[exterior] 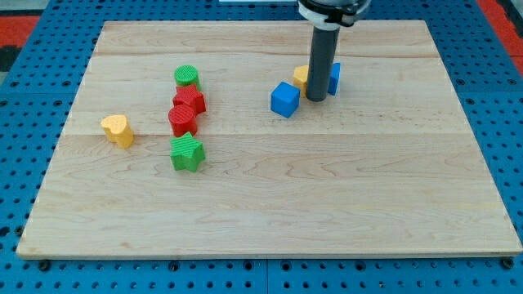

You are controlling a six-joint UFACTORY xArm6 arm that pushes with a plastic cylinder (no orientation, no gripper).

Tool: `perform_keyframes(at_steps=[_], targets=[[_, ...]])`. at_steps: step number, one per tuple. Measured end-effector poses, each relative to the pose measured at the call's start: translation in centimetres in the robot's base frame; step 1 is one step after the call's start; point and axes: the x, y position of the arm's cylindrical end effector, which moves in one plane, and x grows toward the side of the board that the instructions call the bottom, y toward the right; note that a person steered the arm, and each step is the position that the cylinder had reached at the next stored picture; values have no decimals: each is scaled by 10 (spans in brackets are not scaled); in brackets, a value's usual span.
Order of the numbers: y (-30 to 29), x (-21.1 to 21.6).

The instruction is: Slide the blue cube slightly up

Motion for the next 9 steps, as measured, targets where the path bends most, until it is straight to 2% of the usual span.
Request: perform_keyframes(at_steps=[1,2,4,5,6,7,8,9], targets=[[11,8],[47,14],[77,-13],[70,36],[-3,32],[-33,18],[-42,35],[-72,22]])
